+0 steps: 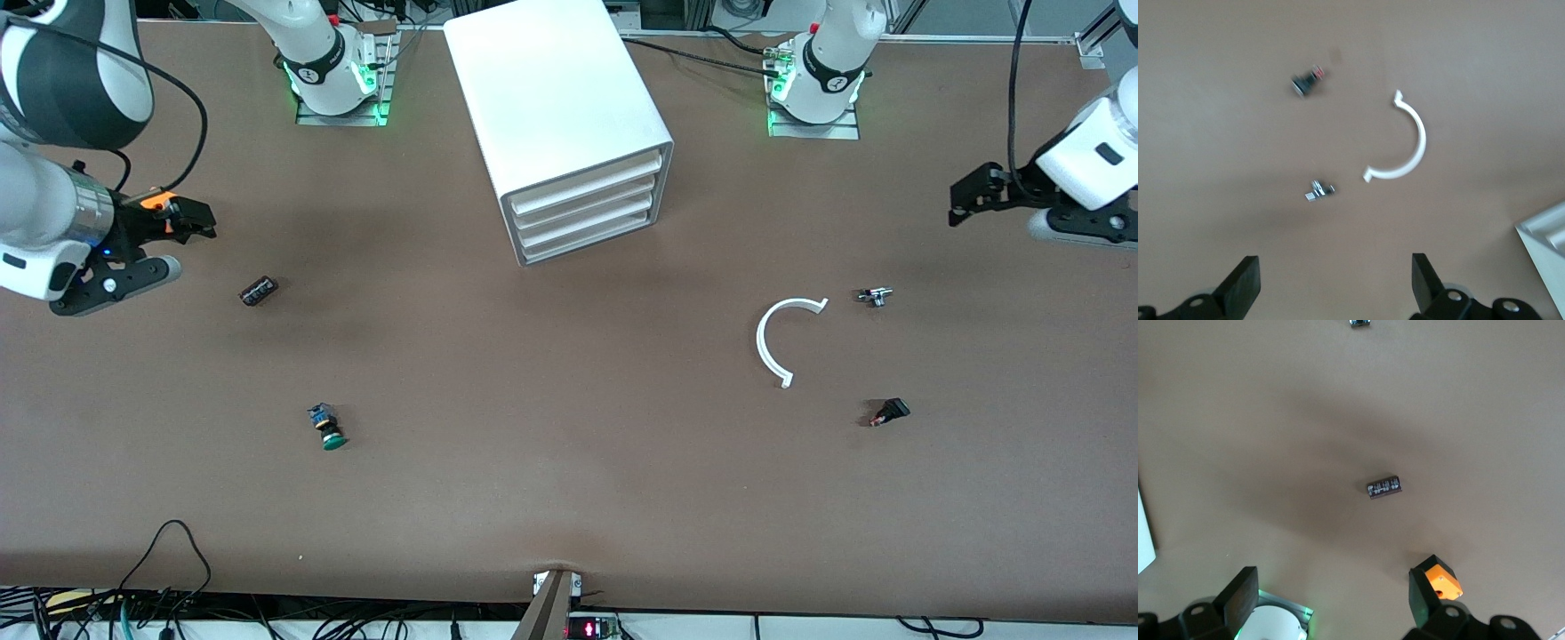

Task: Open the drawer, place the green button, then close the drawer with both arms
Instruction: 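Reach the right gripper toward the green button while the left gripper reaches the drawer, then grasp the green button with the right gripper while the left gripper grips the drawer, then pull the drawer open with the left gripper while the right gripper carries the button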

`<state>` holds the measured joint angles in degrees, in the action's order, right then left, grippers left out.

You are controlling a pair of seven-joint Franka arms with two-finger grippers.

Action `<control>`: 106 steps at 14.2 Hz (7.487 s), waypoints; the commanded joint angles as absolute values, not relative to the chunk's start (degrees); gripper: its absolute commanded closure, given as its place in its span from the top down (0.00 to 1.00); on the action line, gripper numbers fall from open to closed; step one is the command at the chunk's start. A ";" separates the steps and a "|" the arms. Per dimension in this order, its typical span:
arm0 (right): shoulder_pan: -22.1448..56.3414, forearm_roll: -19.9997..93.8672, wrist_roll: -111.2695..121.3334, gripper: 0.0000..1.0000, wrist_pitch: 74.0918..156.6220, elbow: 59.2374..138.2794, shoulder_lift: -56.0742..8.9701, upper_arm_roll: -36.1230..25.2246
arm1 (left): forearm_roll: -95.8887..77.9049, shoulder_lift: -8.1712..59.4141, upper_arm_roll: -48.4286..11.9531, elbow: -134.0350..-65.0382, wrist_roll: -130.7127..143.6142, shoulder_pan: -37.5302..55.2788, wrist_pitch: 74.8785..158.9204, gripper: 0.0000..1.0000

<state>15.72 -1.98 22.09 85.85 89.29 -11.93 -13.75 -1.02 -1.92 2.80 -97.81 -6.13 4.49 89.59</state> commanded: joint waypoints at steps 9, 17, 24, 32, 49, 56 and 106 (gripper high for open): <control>15.56 2.19 25.13 1.00 100.35 88.50 -22.13 -13.89 | -21.34 12.47 -7.72 -97.20 -7.38 5.80 87.52 1.00; 16.95 6.77 29.80 1.00 105.99 89.29 -27.86 -13.80 | -43.83 21.78 -9.67 -101.07 -29.50 5.71 98.17 1.00; 17.23 9.58 34.17 1.00 115.91 89.64 -34.62 -13.89 | -62.57 28.55 -9.76 -109.51 -51.47 5.80 100.02 1.00; 15.65 17.93 42.88 1.00 121.55 89.82 -37.18 -13.89 | -71.10 37.61 -13.18 -114.35 -61.60 6.15 99.93 1.00; 15.82 25.31 51.50 1.00 144.84 89.12 -46.31 -13.10 | -76.11 42.27 -15.91 -116.89 -68.20 8.70 100.63 0.60; 16.26 25.49 55.72 1.00 144.58 89.65 -46.76 -11.25 | -76.11 42.63 -15.82 -116.89 -68.99 8.61 101.16 0.00; 44.29 14.15 66.07 0.19 124.45 71.28 -41.22 -10.90 | -73.92 46.93 -4.13 -99.23 -56.60 4.48 101.25 0.00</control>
